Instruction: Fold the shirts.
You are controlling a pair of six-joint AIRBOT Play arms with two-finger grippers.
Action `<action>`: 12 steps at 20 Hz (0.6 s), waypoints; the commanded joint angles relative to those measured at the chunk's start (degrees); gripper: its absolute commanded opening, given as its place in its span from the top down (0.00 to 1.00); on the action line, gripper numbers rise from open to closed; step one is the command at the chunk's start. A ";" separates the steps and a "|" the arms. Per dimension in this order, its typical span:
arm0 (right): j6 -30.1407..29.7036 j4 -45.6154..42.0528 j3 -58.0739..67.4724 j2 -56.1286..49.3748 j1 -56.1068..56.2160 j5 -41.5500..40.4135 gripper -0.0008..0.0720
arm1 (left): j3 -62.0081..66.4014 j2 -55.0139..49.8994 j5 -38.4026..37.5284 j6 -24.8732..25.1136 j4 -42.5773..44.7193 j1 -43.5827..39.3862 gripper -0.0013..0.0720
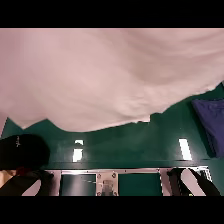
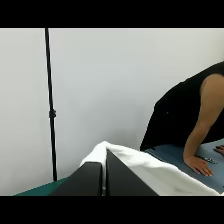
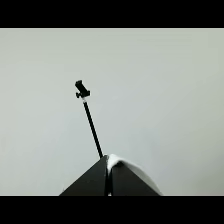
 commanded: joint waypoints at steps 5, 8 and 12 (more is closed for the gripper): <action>-4.22 11.06 0.04 -9.31 0.04 -5.84 0.97 | -13.70 -0.28 4.61 -0.07 2.12 0.02 0.95; -8.87 13.88 -0.07 -17.79 5.31 -4.83 0.97 | -21.81 -3.32 5.31 -0.07 4.33 0.02 0.95; -12.00 11.76 -3.87 -28.81 13.57 -3.93 0.97 | -29.79 -12.74 5.35 -0.02 5.16 0.02 0.95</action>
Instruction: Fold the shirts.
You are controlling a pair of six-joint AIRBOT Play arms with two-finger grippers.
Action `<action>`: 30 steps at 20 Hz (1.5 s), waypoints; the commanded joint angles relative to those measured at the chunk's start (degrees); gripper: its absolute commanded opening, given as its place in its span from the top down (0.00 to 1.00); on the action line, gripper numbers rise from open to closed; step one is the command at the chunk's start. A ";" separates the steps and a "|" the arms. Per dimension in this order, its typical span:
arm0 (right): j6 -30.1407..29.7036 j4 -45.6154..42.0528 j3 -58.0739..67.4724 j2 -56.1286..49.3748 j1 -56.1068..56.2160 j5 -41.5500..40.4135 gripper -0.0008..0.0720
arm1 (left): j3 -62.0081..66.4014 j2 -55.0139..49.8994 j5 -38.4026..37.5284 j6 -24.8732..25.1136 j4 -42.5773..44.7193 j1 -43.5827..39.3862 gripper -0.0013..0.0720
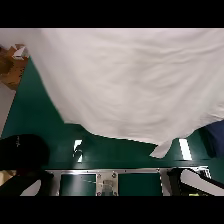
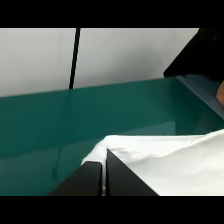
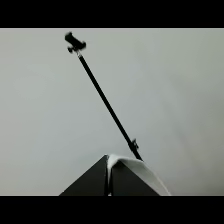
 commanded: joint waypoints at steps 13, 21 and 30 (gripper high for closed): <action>-5.44 -3.19 -2.23 -35.85 9.51 2.58 0.97 | -7.32 -40.02 19.61 5.14 -4.24 0.02 0.95; -5.16 -17.00 -4.24 -41.24 9.03 13.44 0.60 | -7.30 -45.27 19.15 4.98 -4.04 0.04 0.12; -1.07 -21.79 -4.09 -37.88 -0.44 37.90 0.89 | 7.37 -44.70 -18.73 4.44 0.98 8.76 0.95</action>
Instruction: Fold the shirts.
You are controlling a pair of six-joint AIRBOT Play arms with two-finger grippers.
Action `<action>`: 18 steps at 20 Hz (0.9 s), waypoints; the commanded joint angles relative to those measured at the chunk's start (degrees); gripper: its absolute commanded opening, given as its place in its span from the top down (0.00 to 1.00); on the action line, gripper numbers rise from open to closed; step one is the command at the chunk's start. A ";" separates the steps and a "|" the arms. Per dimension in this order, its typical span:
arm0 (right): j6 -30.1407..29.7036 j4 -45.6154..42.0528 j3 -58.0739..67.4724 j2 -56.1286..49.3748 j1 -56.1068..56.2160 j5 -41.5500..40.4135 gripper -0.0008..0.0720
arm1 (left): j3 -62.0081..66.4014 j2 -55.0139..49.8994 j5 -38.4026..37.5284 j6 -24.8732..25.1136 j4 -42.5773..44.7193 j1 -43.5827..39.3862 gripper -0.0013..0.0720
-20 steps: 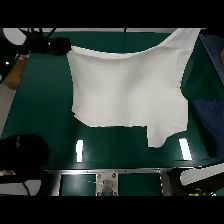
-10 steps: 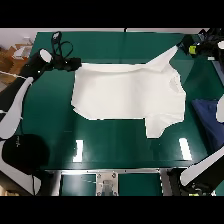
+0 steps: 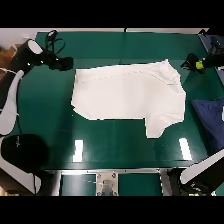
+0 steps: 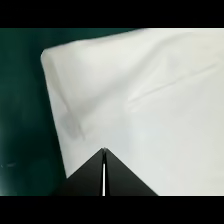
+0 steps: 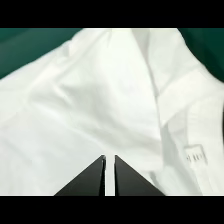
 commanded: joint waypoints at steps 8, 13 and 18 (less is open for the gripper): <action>-0.55 -8.57 -26.99 20.92 -4.87 6.25 0.97 | -21.16 15.06 -18.51 -0.50 2.03 3.04 0.95; -0.81 -8.61 -51.69 34.25 -13.46 -2.45 0.97 | -49.64 28.11 -2.73 -1.05 -4.50 3.15 0.95; -1.18 -8.61 -60.81 35.43 -17.03 -5.25 0.95 | -59.10 28.20 11.43 2.01 -15.63 3.08 0.36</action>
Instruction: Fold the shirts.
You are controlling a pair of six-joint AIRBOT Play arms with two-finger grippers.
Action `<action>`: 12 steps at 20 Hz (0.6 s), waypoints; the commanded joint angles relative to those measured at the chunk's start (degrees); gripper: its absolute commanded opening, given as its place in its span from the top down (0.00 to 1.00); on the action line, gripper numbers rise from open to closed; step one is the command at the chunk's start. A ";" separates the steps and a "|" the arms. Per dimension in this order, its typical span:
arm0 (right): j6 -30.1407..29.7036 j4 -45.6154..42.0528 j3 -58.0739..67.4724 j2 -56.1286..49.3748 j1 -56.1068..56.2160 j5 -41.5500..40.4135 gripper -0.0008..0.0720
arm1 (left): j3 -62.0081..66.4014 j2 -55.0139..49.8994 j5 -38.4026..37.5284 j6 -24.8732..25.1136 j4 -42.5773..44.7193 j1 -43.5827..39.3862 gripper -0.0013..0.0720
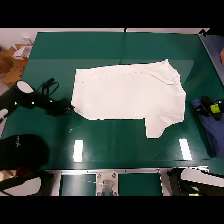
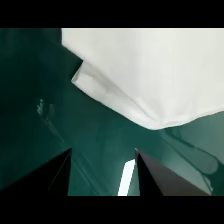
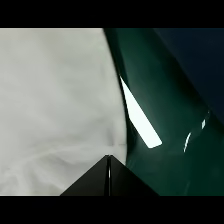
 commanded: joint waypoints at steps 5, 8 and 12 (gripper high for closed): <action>-0.79 0.94 -7.10 1.57 -1.75 -7.08 0.96 | -6.23 -1.31 12.07 1.66 -6.54 -0.02 0.64; -1.84 1.42 -7.10 1.57 -1.75 -7.98 0.96 | -6.21 -5.22 12.83 2.64 -9.16 -0.02 0.64; -2.89 1.42 -7.10 1.57 -1.75 -8.52 0.96 | -6.16 -8.24 16.22 5.53 -14.88 -0.02 0.64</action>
